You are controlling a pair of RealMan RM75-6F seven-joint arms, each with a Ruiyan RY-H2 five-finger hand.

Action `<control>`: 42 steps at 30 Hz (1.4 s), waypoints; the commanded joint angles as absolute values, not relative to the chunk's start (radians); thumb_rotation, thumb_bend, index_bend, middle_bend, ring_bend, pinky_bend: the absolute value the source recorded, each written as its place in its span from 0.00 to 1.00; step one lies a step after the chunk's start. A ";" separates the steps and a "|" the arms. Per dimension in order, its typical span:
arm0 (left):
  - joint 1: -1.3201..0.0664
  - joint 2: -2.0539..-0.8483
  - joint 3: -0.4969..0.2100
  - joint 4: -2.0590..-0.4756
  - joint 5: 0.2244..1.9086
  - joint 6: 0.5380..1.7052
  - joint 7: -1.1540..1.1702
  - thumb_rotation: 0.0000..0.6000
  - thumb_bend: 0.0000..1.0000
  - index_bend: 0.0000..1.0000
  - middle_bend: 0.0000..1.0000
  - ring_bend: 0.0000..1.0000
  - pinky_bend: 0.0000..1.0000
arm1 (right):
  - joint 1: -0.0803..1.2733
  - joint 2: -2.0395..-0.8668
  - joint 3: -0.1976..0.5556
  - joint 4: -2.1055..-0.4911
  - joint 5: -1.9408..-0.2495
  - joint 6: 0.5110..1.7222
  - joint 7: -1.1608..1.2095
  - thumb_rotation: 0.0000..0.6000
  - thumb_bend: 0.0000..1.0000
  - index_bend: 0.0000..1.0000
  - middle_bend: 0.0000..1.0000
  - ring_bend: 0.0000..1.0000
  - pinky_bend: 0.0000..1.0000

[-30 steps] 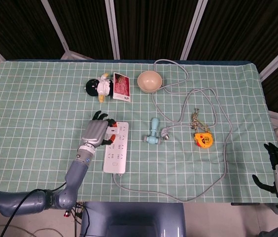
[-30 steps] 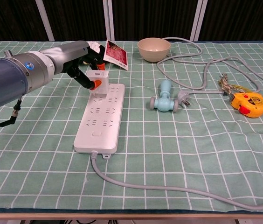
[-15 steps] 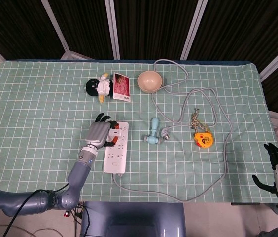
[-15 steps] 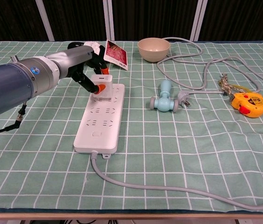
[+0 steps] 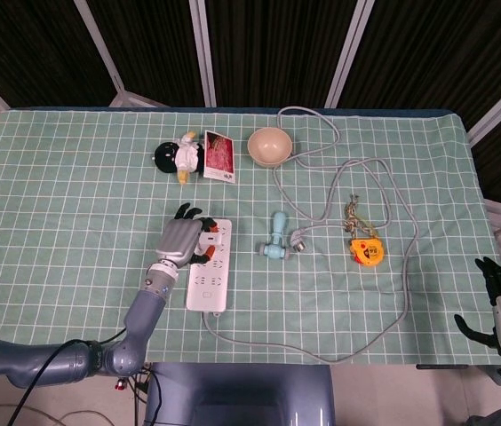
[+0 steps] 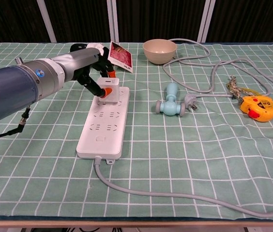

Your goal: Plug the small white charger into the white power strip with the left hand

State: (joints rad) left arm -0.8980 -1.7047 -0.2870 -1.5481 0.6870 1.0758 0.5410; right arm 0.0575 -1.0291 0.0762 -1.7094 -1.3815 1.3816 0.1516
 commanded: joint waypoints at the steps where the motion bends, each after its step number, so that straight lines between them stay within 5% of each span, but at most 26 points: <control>1: -0.898 -1.705 -0.281 -1.546 0.686 1.075 0.544 1.00 0.51 0.60 0.57 0.13 0.04 | 0.057 -1.029 0.076 -1.709 -1.382 1.382 0.152 1.00 0.35 0.00 0.00 0.00 0.00; 42: -0.808 -1.704 -0.224 -1.462 0.826 1.009 0.340 1.00 0.51 0.60 0.58 0.13 0.04 | 0.056 -1.034 0.079 -1.709 -1.377 1.387 0.142 1.00 0.35 0.00 0.00 0.00 0.00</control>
